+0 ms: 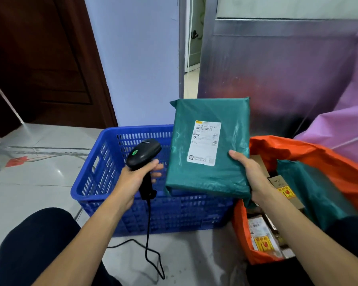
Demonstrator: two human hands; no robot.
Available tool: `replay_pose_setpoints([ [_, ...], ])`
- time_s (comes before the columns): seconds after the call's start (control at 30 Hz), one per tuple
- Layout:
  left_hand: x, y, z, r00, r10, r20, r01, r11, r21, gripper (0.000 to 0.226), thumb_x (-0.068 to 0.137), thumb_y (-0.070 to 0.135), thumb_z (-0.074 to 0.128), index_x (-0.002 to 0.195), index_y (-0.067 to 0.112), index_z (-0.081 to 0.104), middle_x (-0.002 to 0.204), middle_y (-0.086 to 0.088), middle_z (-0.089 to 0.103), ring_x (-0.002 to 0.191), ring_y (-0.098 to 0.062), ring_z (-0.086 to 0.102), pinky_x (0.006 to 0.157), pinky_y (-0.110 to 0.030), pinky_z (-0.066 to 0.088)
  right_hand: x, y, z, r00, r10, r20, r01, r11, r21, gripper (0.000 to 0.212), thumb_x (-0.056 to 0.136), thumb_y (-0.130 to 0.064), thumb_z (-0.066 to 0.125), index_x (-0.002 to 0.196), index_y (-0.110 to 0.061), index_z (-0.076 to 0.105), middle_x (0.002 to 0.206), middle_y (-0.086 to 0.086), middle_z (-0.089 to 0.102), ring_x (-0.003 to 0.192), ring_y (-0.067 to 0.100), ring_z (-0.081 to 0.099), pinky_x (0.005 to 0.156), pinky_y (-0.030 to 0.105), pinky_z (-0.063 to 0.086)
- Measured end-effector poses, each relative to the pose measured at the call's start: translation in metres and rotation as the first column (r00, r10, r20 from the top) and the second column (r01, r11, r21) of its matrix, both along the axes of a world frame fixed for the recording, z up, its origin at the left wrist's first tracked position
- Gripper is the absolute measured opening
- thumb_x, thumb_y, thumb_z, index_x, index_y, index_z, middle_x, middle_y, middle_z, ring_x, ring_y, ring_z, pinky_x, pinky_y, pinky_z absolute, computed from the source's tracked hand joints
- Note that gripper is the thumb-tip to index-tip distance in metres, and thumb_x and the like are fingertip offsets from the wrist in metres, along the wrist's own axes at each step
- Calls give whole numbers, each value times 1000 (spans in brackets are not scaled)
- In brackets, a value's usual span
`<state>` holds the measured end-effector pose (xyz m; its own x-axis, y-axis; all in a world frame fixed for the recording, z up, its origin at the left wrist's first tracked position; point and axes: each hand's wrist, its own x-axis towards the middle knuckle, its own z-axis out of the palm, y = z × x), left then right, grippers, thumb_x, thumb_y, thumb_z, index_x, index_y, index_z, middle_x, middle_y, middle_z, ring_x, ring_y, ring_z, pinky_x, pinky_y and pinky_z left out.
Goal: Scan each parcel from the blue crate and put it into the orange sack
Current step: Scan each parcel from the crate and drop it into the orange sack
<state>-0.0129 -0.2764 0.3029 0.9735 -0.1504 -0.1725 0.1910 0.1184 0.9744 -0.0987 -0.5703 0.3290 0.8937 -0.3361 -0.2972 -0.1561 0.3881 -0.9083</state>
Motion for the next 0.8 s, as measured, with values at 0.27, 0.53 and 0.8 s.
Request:
replay_pose_setpoints([
  [0.27,-24,-27,-5,996,-80,37,81,996,-41,17,93,22,72,104,9,75,80,-14,77,59,-18,65,61,-27,53,9,-35,-13,962,-269,39,269,920,-285,93,60,-50,94,135,-15,52,120,3,71,100,19,75,80,35,61],
  [0.53,-32,-32,-7,975,-220,-5,218,968,-125,34,82,36,73,104,10,76,75,-13,64,63,-26,58,70,-38,45,8,-49,-33,934,-358,12,323,826,-462,121,39,-75,90,139,-24,44,130,-2,60,113,21,65,98,48,56],
  [0.8,-30,-41,-1,966,-249,-69,233,955,-185,30,84,30,74,101,5,72,64,-6,55,54,-20,53,59,-33,50,4,-53,-36,967,-253,3,212,806,-553,122,44,-81,86,144,-29,40,134,-5,59,118,20,64,102,48,54],
])
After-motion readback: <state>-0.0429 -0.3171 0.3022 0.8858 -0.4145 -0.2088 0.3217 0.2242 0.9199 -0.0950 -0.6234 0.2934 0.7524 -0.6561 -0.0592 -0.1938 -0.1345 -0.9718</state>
